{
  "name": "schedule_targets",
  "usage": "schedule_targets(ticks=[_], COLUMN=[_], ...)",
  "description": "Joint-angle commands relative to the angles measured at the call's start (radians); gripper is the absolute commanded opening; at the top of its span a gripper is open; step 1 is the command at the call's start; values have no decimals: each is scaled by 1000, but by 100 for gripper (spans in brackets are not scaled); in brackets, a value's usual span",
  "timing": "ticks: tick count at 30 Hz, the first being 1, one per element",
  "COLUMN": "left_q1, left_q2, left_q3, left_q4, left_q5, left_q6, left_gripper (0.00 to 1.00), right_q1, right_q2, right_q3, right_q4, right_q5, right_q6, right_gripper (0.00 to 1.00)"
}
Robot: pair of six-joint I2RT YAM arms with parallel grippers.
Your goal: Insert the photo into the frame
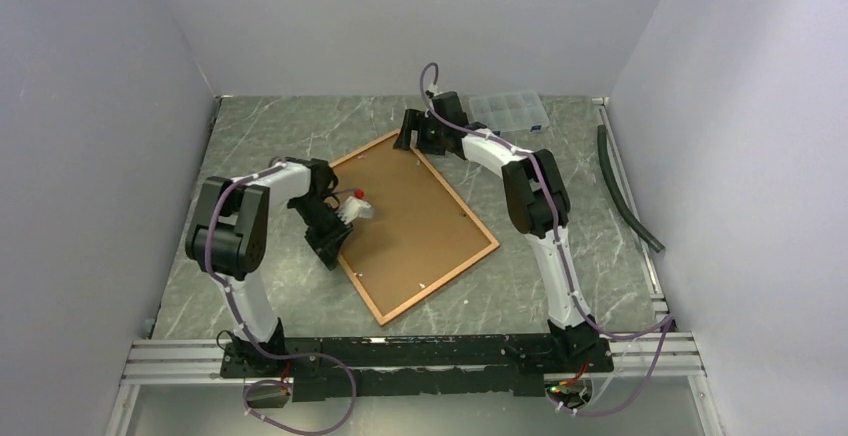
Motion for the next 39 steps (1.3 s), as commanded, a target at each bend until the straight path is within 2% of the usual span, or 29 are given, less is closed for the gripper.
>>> schedule_targets(ticks=[1, 3, 5, 8, 12, 16, 19, 22, 26, 31, 34, 39], left_q1=[-72, -57, -17, 85, 245, 325, 336, 334, 332, 332, 325, 314], left_q2=[65, 32, -20, -72, -35, 94, 229, 345, 444, 475, 455, 405], left_q3=[58, 78, 98, 178, 386, 557, 666, 772, 826, 800, 725, 578], left_q4=[57, -9, -68, -157, -209, -7, 101, 158, 207, 204, 208, 154], left_q5=[133, 147, 149, 156, 194, 164, 169, 192, 190, 245, 264, 278], left_q6=[-15, 3, 32, 70, 52, -173, -300, -395, -455, -460, -429, -323], left_gripper=[28, 30, 34, 39, 40, 40, 39, 37, 35, 32, 29, 25], right_q1=[55, 45, 18, -40, -75, -75, -76, -71, -66, -61, -60, -77], right_q2=[34, -11, -94, -267, -469, -680, -864, -1033, -1211, -1241, -1167, -992], right_q3=[156, 133, 51, -98, -320, -597, -825, -1002, -1167, -1285, -1296, -1219], right_q4=[-118, -134, -116, -75, -65, -79, -96, -132, -189, -169, -112, -71], right_q5=[-195, -142, -87, -28, -8, -49, -84, -143, -189, -230, -245, -214], right_q6=[-33, -66, -79, -73, -58, -5, 48, 108, 181, 224, 211, 140], right_gripper=[85, 87, 99, 100, 100, 100, 100, 100, 99, 98, 97, 97])
